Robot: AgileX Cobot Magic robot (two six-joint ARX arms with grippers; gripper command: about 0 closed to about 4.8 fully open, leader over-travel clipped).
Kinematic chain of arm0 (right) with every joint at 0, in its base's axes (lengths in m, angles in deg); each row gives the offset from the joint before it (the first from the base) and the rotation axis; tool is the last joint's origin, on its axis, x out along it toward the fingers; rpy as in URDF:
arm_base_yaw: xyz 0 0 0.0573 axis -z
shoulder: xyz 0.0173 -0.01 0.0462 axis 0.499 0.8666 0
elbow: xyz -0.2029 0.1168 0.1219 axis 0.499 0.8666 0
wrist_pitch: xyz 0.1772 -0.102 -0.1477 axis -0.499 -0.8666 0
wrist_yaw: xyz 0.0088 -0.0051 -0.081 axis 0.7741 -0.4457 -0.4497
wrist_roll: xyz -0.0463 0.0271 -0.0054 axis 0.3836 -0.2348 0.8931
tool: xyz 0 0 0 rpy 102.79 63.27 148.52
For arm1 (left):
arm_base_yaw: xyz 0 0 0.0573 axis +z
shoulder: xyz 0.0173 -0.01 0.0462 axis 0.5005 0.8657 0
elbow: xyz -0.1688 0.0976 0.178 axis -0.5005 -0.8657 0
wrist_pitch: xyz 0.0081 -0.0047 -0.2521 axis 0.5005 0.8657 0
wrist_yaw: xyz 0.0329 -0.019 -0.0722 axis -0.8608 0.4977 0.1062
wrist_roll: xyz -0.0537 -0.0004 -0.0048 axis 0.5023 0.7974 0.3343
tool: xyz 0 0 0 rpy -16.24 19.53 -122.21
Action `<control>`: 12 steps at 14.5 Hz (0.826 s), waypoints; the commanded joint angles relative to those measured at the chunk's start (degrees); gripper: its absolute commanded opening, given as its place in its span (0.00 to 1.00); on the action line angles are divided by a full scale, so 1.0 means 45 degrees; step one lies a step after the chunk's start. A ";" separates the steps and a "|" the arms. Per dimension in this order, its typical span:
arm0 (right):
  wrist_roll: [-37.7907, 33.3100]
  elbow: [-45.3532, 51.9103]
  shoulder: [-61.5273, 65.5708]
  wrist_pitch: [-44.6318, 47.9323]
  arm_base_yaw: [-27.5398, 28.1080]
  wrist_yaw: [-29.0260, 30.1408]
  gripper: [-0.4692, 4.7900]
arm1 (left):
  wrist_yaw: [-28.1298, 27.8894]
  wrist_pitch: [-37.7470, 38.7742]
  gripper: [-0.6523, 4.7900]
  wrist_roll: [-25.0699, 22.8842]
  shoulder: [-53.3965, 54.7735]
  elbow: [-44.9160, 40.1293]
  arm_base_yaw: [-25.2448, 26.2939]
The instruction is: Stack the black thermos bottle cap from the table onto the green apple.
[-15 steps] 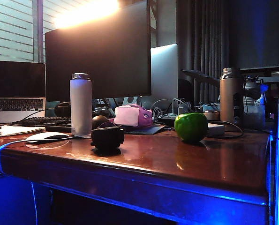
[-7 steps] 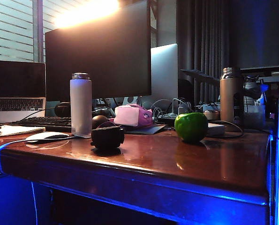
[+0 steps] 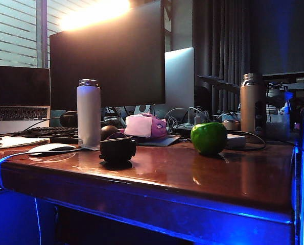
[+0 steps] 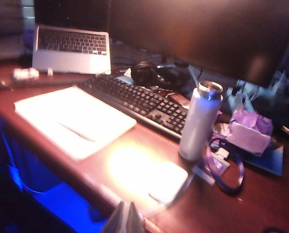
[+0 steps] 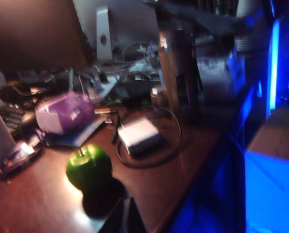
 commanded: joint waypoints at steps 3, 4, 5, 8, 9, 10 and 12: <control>0.1938 -0.3521 0.5780 0.0767 -0.0141 0.2977 0.09 | 0.5411 0.4590 0.11 -0.3453 0.5163 0.5955 -0.0039; 0.2123 -0.4090 0.6960 0.0850 -0.0369 0.3687 0.09 | 0.6101 0.5289 0.11 -0.3842 0.5780 0.6586 -0.0039; 0.2220 -0.4580 0.8116 0.0874 -0.0685 0.4075 0.09 | 0.6844 0.5858 0.11 -0.4201 0.6193 0.6980 -0.0049; 0.2458 -0.5717 1.1788 0.1768 -0.2589 0.4575 0.09 | 0.8252 0.8165 0.11 -0.5411 0.7101 0.7737 -0.0335; 0.2705 -0.5867 1.2575 0.2356 -0.3118 0.4575 0.09 | 0.8189 0.8398 0.11 -0.5513 0.7189 0.7737 -0.0330; 0.2710 -0.5989 1.3260 0.2934 -0.3589 0.4575 0.09 | 0.7873 0.8476 0.11 -0.5518 0.7208 0.7737 -0.0330; 0.2652 -0.5989 1.3988 0.3891 -0.4148 0.4663 0.09 | 0.7043 0.8301 0.11 -0.5542 0.7227 0.7742 -0.0330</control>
